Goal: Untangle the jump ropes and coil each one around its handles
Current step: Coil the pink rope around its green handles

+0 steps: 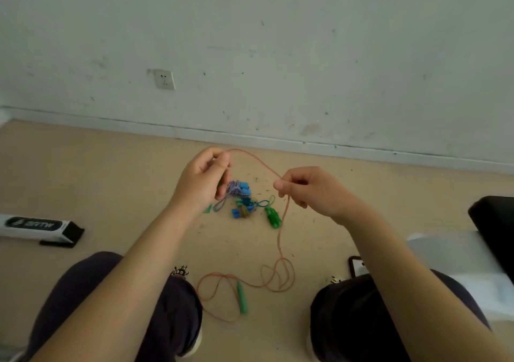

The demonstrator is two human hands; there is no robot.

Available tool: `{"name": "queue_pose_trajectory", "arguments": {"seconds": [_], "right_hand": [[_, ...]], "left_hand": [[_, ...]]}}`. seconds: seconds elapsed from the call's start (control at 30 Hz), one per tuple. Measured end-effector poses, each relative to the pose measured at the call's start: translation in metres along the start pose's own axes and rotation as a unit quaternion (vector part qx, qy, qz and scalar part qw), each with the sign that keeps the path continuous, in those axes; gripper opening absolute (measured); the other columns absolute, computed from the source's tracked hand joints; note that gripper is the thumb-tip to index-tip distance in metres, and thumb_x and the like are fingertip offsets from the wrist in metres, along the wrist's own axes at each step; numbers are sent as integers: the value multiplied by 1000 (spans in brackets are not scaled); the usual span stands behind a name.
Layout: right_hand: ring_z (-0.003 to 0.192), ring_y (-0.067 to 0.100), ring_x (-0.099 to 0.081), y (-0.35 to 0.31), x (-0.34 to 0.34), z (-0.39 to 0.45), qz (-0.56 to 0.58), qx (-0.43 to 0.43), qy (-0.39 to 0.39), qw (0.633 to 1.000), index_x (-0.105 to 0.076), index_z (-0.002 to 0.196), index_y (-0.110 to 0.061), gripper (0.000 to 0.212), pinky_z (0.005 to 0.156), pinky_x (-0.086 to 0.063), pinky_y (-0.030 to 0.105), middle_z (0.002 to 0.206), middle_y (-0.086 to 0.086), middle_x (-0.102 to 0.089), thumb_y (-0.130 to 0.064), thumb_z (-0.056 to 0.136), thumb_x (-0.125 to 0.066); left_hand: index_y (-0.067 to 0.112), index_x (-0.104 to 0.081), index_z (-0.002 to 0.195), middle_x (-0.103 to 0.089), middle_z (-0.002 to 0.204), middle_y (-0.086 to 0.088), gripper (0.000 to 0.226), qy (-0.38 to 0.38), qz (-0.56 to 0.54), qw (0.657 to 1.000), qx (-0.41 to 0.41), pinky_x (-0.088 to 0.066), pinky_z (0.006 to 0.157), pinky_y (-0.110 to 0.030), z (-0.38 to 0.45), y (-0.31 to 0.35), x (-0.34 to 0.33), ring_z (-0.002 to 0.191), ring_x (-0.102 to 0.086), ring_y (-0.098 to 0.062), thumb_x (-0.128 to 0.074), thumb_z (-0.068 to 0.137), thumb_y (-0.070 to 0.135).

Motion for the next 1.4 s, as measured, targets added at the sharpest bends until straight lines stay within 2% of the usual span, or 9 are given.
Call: {"name": "queue_pose_trajectory", "arguments": {"seconds": [0.13,0.23,0.4,0.6,0.7,0.87,1.1,1.2,1.4], "right_hand": [[60,21,-62,0,-21,-2,191,13,-24,981,-69,82,-8,15,56,-50,26,68,12,-65,-14,94,-62],[53,22,-59,6,-27,4,203,-1,-3,979,-70,76,-11,21,45,-42,28,71,11,-69,-18,94,-62],[43,18,-52,33,-4,6,232,-41,52,970,-57,79,-5,27,39,-33,24,76,10,-70,-24,98,-57],[47,12,-53,59,38,-5,-8,-107,165,980,-59,78,-8,39,49,-42,26,62,-1,-68,-44,85,-72],[53,10,-44,30,36,-12,-27,-12,207,978,-54,71,-11,36,54,-39,25,60,-1,-53,-35,78,-80],[76,9,-60,2,-22,-13,-19,92,59,994,-63,83,-11,24,70,-44,13,81,-1,-65,-21,75,-83],[47,7,-29,20,7,-9,-40,-3,52,998,-72,74,-24,17,48,-25,20,46,-12,-35,-40,75,-80],[53,11,-38,23,30,-13,-7,-3,72,997,-76,77,-27,11,53,-36,26,53,-1,-47,-38,79,-77],[63,16,-66,26,-32,-12,32,-27,-67,997,-70,93,-15,19,65,-57,31,76,5,-72,-19,78,-81]], "left_hand": [[8,-55,94,-73,94,-10,25,-75,-79,988,108,-57,66,-33,-22,-30,-46,82,-71,-27,-39,107,22],[2,-53,97,-68,86,-18,29,-155,-138,964,168,-57,85,-46,-33,-43,-76,76,-70,-34,-37,108,23],[9,-49,89,-46,60,-3,27,-225,10,961,161,-42,51,-29,-30,-51,-69,42,-37,-15,-40,107,27],[9,-62,90,-37,55,5,18,-247,81,953,154,-26,44,-22,-21,-58,-58,43,-29,-10,-60,99,24],[11,-64,87,-39,54,4,16,-228,78,959,148,-27,45,-25,-18,-60,-59,43,-31,-12,-64,95,25],[12,-60,83,-40,53,3,16,-234,7,959,162,-23,43,-23,-22,-56,-76,40,-29,-10,-65,95,21],[4,-64,88,-40,58,0,23,-269,105,948,138,-29,47,-23,-15,-41,-45,42,-33,-9,-68,90,26],[-8,-62,93,-41,55,1,33,-242,121,953,138,-30,47,-21,-9,-40,-25,41,-33,-8,-67,91,25],[11,-64,81,-43,55,4,18,-289,87,943,138,-30,46,-22,-26,-46,-69,43,-35,-7,-68,92,24]]}}
Point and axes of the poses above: each hand's wrist, its own z-axis towards the middle knuckle, its own x-axis out of the back of the hand, y = z × x, the point moved 10 cm from there along z, towards the middle knuckle
